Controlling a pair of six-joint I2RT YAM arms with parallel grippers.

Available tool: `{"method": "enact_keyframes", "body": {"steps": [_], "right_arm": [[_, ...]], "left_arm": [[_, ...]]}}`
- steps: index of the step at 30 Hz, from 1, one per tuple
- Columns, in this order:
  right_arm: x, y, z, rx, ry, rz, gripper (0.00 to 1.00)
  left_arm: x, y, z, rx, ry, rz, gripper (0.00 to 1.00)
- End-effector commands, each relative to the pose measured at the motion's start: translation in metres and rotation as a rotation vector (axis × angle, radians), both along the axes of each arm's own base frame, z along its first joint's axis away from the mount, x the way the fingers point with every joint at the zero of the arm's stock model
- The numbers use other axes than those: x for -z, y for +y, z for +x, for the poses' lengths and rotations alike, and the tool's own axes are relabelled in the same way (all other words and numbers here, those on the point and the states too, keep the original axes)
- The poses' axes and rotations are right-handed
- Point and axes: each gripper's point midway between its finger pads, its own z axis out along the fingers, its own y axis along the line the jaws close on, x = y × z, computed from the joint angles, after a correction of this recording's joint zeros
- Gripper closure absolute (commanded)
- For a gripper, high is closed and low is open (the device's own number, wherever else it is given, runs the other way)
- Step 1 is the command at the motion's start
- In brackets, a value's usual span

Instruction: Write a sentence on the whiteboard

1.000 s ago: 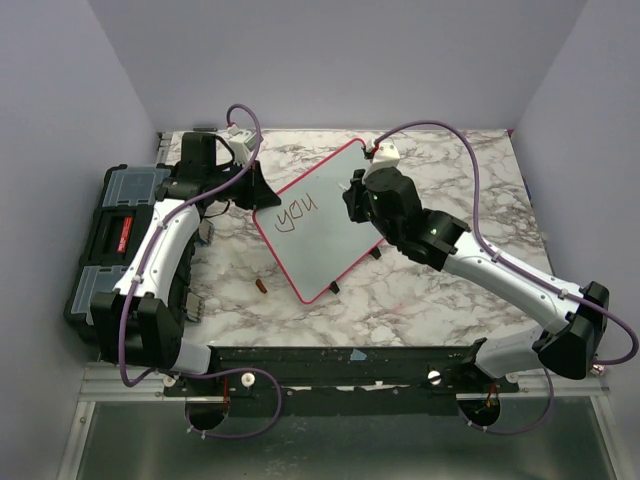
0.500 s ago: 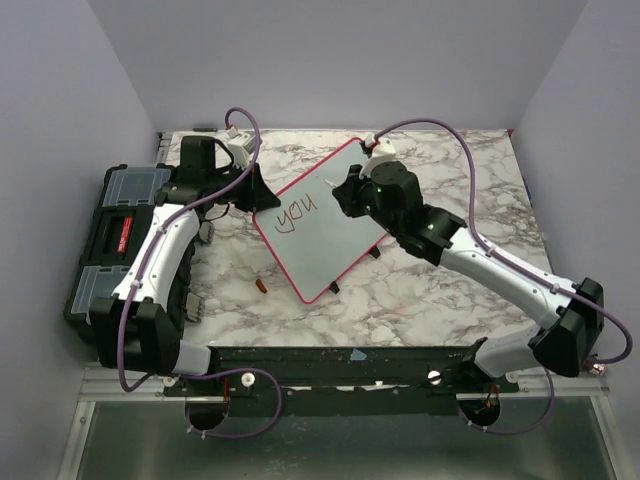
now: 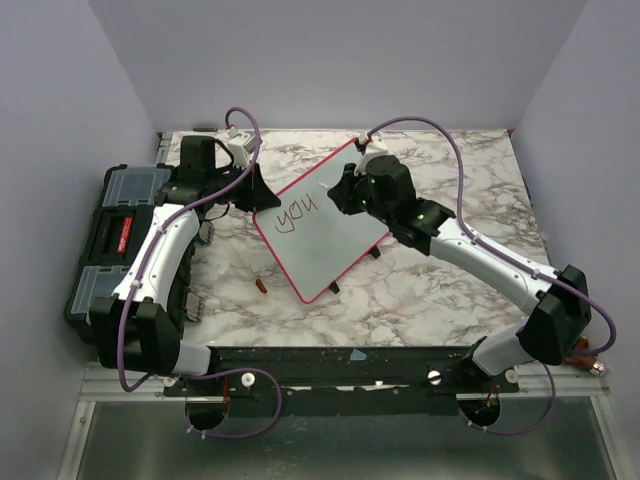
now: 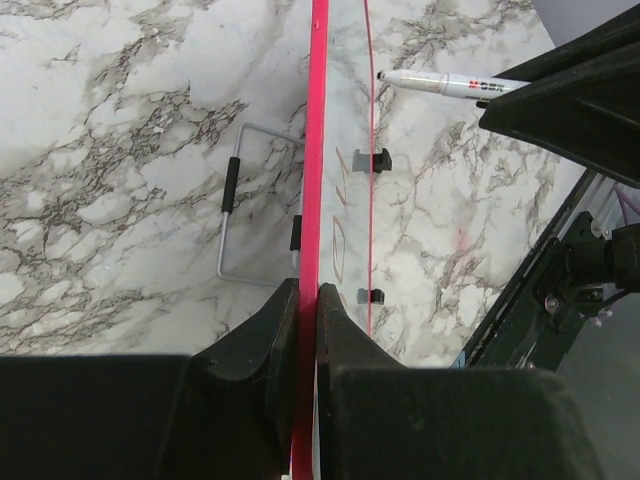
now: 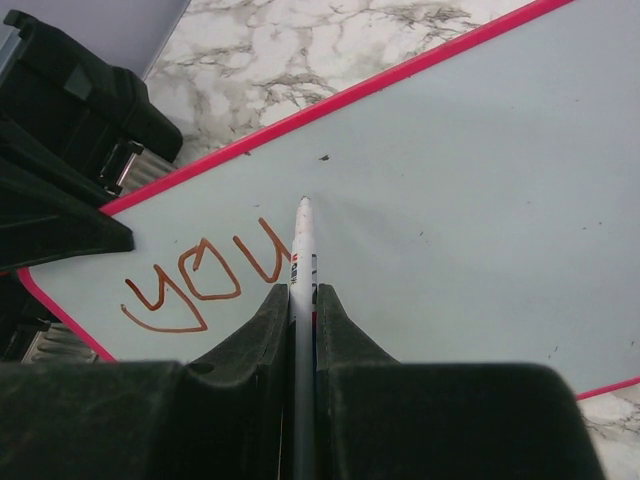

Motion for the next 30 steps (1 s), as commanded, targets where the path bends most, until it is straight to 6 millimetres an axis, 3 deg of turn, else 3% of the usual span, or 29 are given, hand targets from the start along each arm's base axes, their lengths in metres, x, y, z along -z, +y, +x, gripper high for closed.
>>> {"method": "enact_keyframes", "body": {"steps": [1,11,20,30], "right_arm": [[-0.015,0.012,0.006,-0.042,-0.025,0.04,0.99],[-0.018,0.016,0.016,-0.053,-0.026,0.043,0.99],[0.002,0.017,0.022,-0.054,0.004,-0.009,0.99],[0.02,0.015,0.014,-0.08,0.054,-0.05,0.99]], "left_arm": [[-0.02,0.007,0.013,-0.008,-0.15,0.034,1.0],[-0.021,0.007,0.012,-0.002,-0.158,0.036,1.0],[-0.022,0.006,0.01,0.004,-0.165,0.031,1.0],[-0.022,0.006,0.01,0.007,-0.165,0.03,1.0]]}}
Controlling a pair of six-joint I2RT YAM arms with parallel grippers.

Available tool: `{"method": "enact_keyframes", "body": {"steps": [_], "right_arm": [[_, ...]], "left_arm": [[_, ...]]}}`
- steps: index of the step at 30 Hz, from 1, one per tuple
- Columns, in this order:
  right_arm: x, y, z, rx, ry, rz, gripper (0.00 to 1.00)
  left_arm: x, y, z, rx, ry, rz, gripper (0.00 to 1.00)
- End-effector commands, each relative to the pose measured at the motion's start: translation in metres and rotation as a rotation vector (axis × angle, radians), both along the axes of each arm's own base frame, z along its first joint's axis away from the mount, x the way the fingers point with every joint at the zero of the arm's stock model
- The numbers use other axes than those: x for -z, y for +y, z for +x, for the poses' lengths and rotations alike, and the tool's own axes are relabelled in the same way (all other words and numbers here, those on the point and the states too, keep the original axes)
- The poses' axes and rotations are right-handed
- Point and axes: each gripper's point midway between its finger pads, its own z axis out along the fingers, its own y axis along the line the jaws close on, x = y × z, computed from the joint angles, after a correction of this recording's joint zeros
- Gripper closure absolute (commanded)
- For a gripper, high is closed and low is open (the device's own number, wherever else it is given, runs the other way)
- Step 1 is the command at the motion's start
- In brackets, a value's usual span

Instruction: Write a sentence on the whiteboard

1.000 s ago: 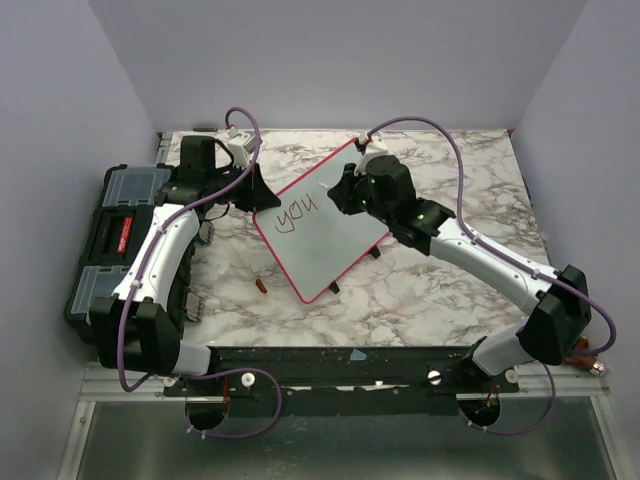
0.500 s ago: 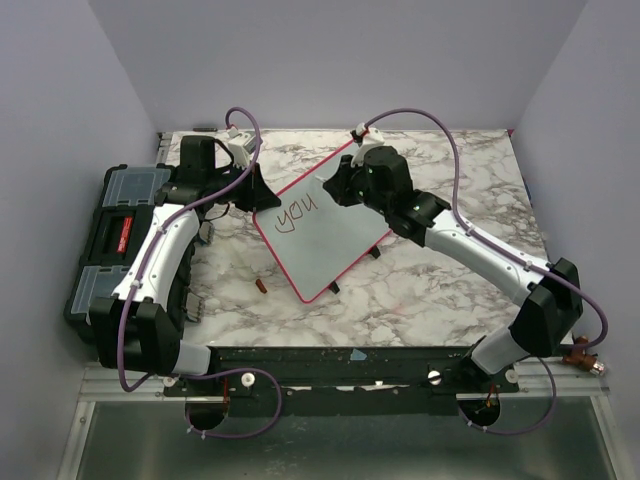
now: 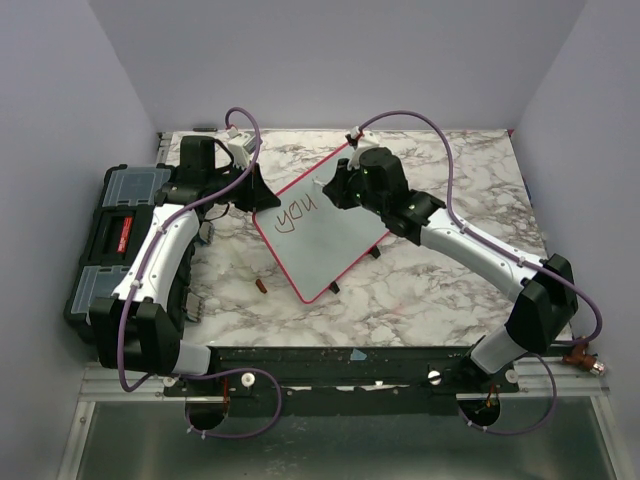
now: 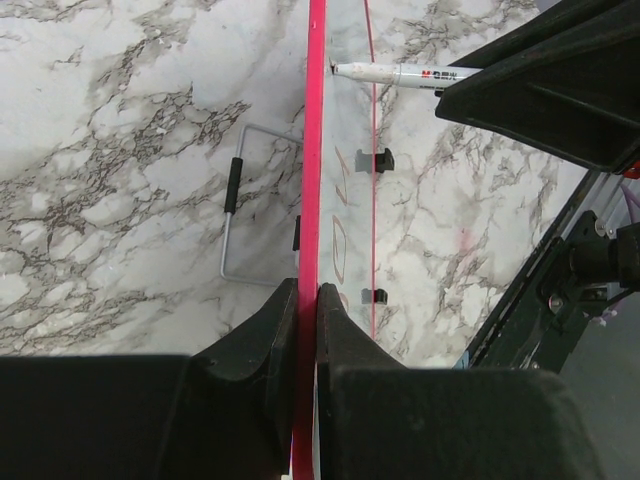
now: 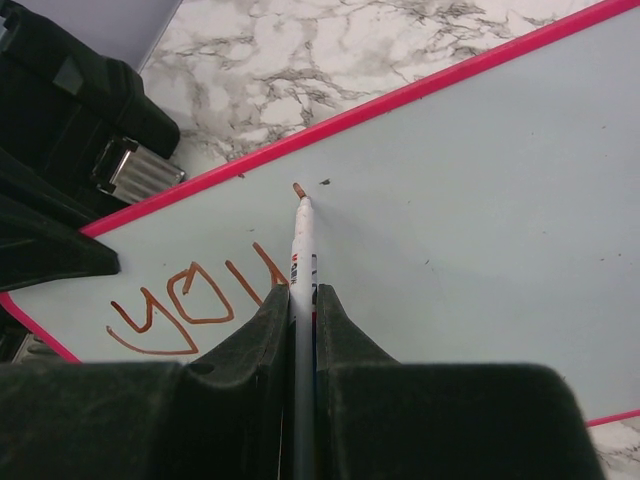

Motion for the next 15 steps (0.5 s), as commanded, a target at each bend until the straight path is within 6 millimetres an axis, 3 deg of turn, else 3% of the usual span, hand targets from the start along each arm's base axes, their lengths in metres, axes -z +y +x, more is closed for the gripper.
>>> {"method": "enact_keyframes", "body": {"steps": [1,5,9,12,15], "right_arm": [[0.009,0.003,-0.006,-0.052,0.036,-0.033,0.99],[-0.01,0.01,-0.024,-0.17,0.001,-0.006,0.99],[-0.06,0.01,-0.039,-0.241,-0.127,0.088,0.99],[-0.095,0.0,-0.041,-0.201,-0.21,0.157,0.99],[-0.116,-0.015,-0.04,-0.126,-0.279,0.2,0.99]], "left_arm": [[-0.022,0.007,0.011,-0.005,-0.157,0.032,1.0],[-0.022,0.007,0.011,-0.007,-0.158,0.033,1.0],[-0.021,0.006,0.011,-0.005,-0.156,0.031,1.0],[-0.021,0.007,0.011,-0.008,-0.155,0.032,1.0],[-0.021,0.006,0.01,-0.006,-0.158,0.031,1.0]]}}
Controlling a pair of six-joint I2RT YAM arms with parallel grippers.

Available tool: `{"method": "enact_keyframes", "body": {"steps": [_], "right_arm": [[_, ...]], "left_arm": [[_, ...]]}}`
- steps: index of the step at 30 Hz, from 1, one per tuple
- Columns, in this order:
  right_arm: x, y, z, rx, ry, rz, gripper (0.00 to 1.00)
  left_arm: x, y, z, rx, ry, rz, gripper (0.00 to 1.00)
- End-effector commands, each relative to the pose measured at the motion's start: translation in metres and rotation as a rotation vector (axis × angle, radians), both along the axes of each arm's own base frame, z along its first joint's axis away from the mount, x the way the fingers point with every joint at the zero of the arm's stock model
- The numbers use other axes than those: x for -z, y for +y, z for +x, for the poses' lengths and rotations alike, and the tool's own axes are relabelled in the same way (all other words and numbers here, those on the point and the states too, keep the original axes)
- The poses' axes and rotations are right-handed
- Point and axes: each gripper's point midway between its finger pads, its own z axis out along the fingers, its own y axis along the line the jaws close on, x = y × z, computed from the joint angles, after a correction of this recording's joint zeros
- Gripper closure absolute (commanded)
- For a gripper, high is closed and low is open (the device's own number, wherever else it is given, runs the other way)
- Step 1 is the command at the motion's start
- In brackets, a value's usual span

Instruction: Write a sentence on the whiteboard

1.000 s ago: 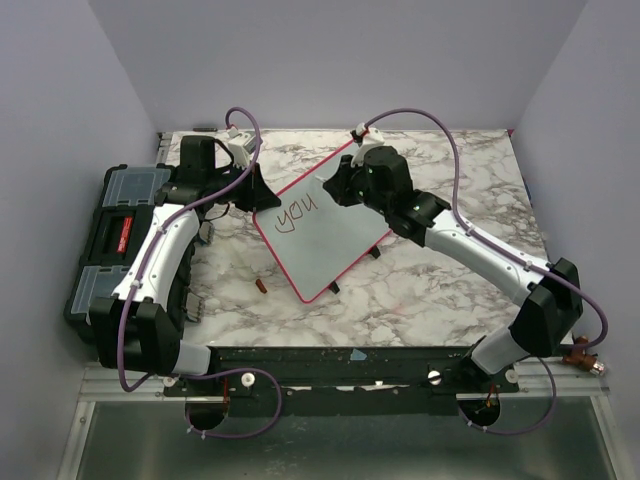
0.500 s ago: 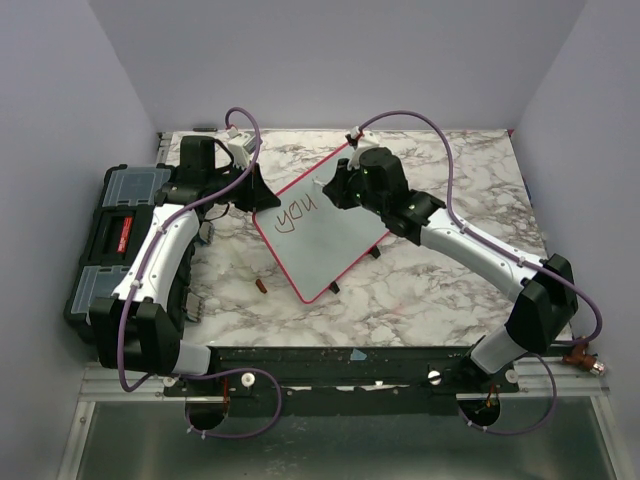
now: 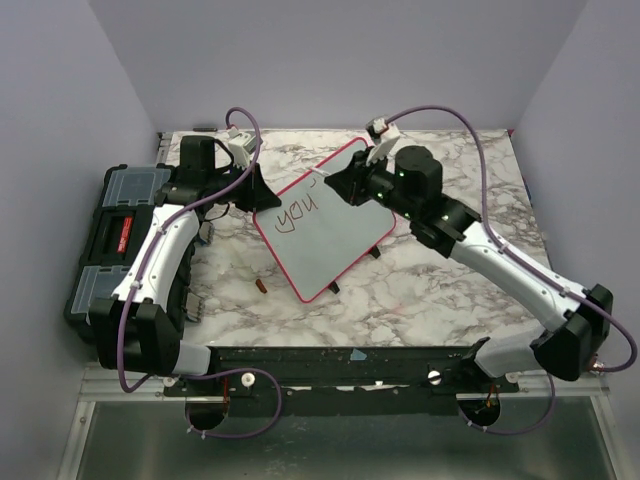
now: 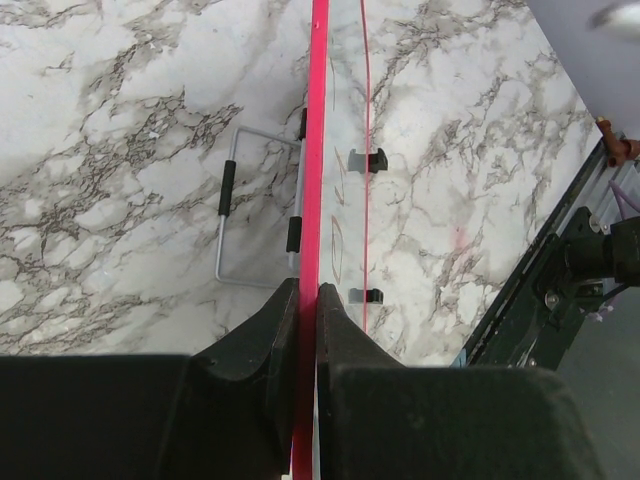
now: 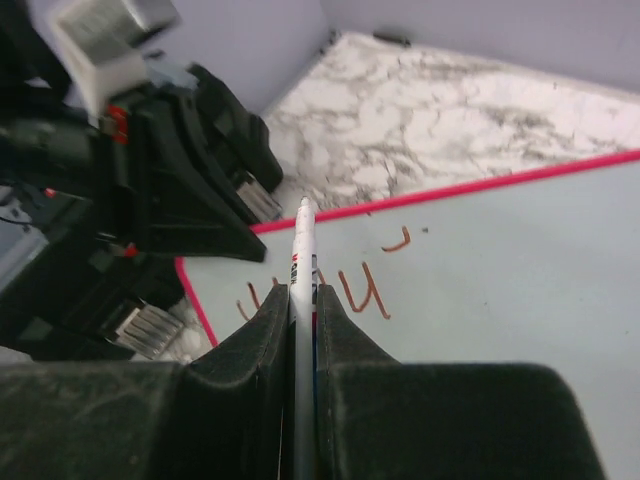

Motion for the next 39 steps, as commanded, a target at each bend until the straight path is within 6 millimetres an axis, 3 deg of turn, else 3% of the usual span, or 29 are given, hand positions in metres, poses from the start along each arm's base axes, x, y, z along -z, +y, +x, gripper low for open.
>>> {"method": "enact_keyframes", "body": {"steps": [1,6,11,15,22,39], "right_arm": [[-0.054,-0.019,-0.003,0.065,-0.152,0.116,0.99],[-0.034,-0.035,0.006,0.159,-0.13,0.062,0.99],[0.003,-0.045,0.012,0.213,-0.058,-0.061,0.99],[0.025,-0.042,0.015,0.191,-0.013,-0.154,0.99],[0.027,-0.03,0.01,0.118,-0.006,-0.147,0.99],[0.047,-0.015,0.017,0.084,0.046,-0.176,0.99]], "left_arm": [[-0.019,0.008,0.011,-0.015,-0.15,0.034,1.0],[-0.02,0.008,0.01,-0.016,-0.153,0.034,1.0],[-0.019,0.007,0.01,-0.013,-0.149,0.031,1.0],[-0.019,0.007,0.01,-0.013,-0.152,0.03,1.0],[-0.021,0.006,0.007,0.003,-0.169,0.027,1.0],[-0.026,0.005,0.008,0.001,-0.18,0.023,1.0]]}}
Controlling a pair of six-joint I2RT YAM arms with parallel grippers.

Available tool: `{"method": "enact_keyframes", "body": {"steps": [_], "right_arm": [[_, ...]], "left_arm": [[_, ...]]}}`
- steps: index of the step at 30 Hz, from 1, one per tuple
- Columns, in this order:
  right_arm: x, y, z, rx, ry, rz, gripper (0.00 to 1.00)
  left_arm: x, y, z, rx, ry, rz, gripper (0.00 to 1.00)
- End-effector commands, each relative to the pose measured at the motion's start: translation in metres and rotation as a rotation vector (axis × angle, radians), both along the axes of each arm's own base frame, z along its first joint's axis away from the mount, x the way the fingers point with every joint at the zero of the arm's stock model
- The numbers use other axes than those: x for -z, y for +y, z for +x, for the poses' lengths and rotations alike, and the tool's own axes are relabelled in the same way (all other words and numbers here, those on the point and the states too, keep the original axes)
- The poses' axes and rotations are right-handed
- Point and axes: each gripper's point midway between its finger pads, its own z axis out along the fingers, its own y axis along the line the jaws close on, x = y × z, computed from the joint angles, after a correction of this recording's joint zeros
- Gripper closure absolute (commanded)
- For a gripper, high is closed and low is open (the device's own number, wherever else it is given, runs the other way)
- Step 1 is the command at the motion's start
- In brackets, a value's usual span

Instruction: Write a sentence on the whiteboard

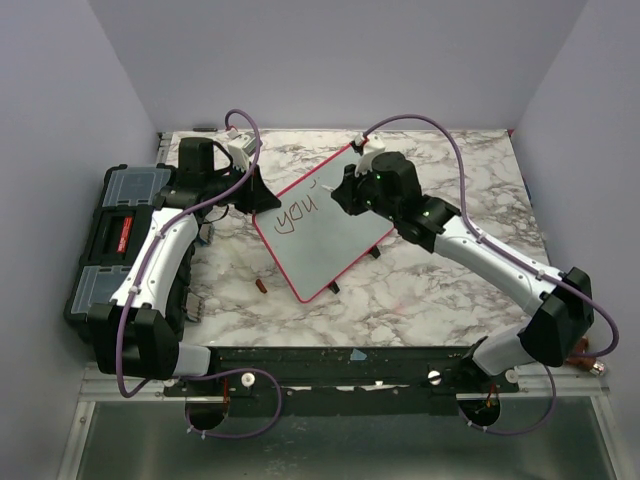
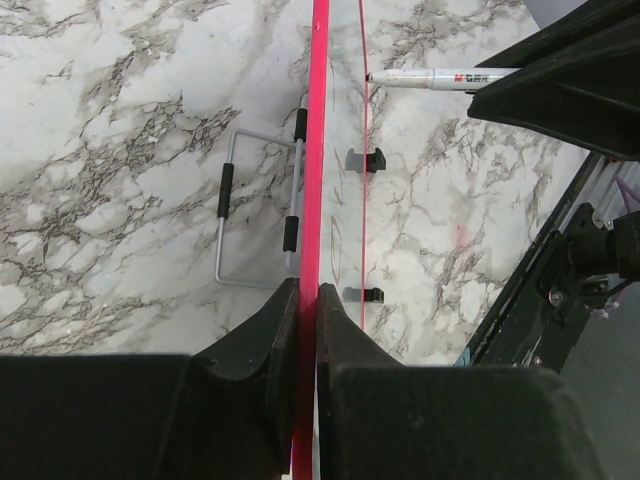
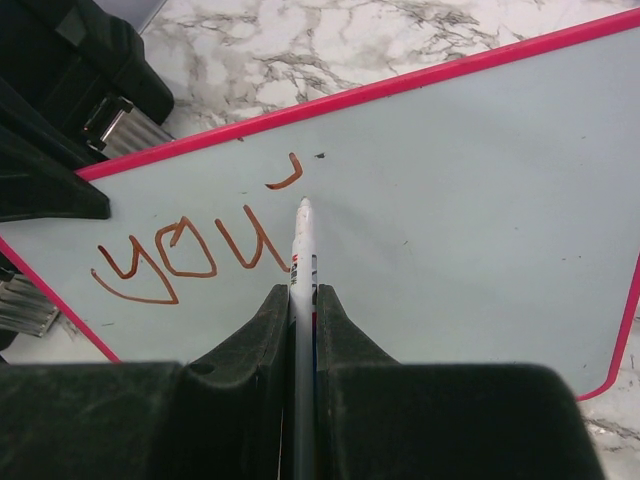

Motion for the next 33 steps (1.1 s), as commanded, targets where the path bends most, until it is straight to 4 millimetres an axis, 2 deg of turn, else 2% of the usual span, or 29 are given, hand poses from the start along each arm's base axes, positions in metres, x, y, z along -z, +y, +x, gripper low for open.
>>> {"method": "enact_keyframes", "body": {"steps": [1,19,33], "right_arm": [[-0.006,0.006,0.001,-0.028,0.003,0.001,0.99],[0.012,0.011,0.009,-0.012,0.041,-0.032,0.99],[0.032,0.003,0.004,0.006,0.077,-0.068,0.99]], "left_arm": [[-0.023,0.006,0.012,-0.011,-0.152,0.023,1.0],[-0.024,0.005,0.012,-0.01,-0.152,0.023,1.0],[-0.024,0.006,0.012,-0.011,-0.153,0.022,1.0]]}}
